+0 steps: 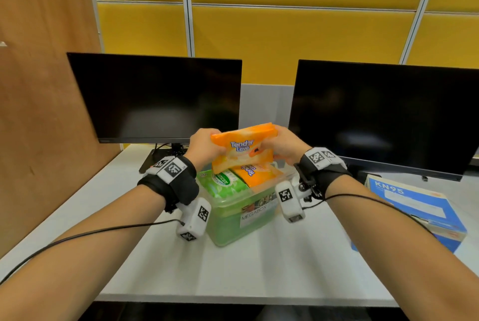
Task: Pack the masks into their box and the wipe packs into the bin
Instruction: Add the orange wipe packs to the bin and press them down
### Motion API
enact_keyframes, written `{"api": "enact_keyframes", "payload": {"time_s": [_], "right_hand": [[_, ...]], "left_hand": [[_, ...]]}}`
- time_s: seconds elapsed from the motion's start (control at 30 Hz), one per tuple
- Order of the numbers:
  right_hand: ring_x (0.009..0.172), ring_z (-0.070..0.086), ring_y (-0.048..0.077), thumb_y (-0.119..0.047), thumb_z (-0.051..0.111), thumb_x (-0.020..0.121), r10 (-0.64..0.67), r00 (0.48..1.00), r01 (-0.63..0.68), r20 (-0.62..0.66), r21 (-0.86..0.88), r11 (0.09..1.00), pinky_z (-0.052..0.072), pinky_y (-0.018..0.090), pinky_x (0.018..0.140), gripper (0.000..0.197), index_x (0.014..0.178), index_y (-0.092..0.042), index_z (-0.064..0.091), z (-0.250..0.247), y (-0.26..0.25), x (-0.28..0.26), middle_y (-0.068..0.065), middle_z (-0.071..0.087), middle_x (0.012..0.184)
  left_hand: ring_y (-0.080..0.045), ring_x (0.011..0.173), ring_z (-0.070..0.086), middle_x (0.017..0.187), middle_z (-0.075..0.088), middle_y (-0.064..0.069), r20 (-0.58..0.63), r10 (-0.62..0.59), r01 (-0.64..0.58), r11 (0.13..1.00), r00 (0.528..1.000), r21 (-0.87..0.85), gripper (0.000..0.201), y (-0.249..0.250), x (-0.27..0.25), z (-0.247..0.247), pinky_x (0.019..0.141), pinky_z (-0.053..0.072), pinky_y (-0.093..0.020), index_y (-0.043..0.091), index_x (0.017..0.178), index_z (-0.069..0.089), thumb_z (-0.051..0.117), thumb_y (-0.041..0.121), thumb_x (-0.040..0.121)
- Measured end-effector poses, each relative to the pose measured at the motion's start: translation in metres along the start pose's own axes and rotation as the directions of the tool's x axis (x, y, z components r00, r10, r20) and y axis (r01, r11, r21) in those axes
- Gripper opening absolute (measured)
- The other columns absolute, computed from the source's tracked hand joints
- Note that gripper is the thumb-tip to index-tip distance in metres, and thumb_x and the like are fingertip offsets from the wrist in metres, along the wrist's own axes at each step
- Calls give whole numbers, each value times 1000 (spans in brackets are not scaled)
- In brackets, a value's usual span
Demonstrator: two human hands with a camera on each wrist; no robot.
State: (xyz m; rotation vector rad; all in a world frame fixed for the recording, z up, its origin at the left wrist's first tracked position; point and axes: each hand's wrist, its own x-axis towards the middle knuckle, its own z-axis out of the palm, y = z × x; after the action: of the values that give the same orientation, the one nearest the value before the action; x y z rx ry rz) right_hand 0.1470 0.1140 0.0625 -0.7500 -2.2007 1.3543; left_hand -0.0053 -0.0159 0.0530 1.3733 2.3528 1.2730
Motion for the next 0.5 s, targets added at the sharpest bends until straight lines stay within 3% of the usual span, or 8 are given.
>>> {"api": "enact_keyframes", "payload": {"time_s": [0.07, 0.13, 0.2, 0.27, 0.37, 0.5], "right_hand": [[89, 67, 28, 1, 68, 78, -60, 997, 57, -52, -49, 997, 58, 45, 82, 21, 97, -8, 66, 5, -16, 13, 20, 70, 98], [88, 62, 25, -4, 69, 80, -72, 993, 56, -91, -163, 985, 57, 42, 80, 14, 92, -10, 65, 12, -27, 29, 18, 68, 99], [93, 63, 26, -12, 69, 83, 0, 998, -19, -62, -311, 950, 54, 35, 74, 20, 101, -4, 66, 21, -31, 44, 14, 68, 103], [99, 65, 29, -23, 73, 79, 97, 994, -107, -44, -411, 905, 56, 43, 83, 33, 106, -5, 67, 27, -25, 64, 14, 70, 106], [91, 68, 31, -47, 83, 52, 210, 976, -212, -61, -494, 843, 57, 50, 76, 52, 94, -22, 66, 24, 6, 123, 8, 72, 100], [83, 70, 34, -36, 84, 46, 267, 960, -274, -80, -451, 850, 56, 51, 76, 59, 100, -19, 67, 11, -1, 137, 10, 72, 93]], "left_hand": [[-22, 73, 55, 65, 57, -3, -93, 17, -8, 995, 996, 94, 17, 6, 11, -13, 64, 43, -30, 15, 63, 57, 67, 8, 75], [-18, 71, 52, 62, 53, 1, -109, 6, 12, 987, 994, 160, 26, 6, 21, -24, 59, 36, -24, 18, 58, 52, 66, 8, 77], [-23, 74, 57, 69, 59, -5, -93, -25, 45, 975, 995, 217, 23, -1, 29, -29, 62, 41, -27, 18, 61, 55, 66, 6, 77], [-29, 80, 62, 78, 63, -10, -96, -54, 78, 960, 994, 268, 21, -9, 32, -29, 65, 48, -33, 19, 63, 57, 63, 4, 76], [-30, 81, 63, 80, 63, -9, -74, -50, 72, 941, 996, 331, 24, -15, 37, -25, 67, 52, -37, 22, 63, 55, 59, 4, 79], [-30, 80, 64, 77, 62, -7, -22, 4, 5, 927, 1000, 374, 22, -9, 46, -27, 63, 52, -36, 20, 62, 55, 59, 7, 80]]}}
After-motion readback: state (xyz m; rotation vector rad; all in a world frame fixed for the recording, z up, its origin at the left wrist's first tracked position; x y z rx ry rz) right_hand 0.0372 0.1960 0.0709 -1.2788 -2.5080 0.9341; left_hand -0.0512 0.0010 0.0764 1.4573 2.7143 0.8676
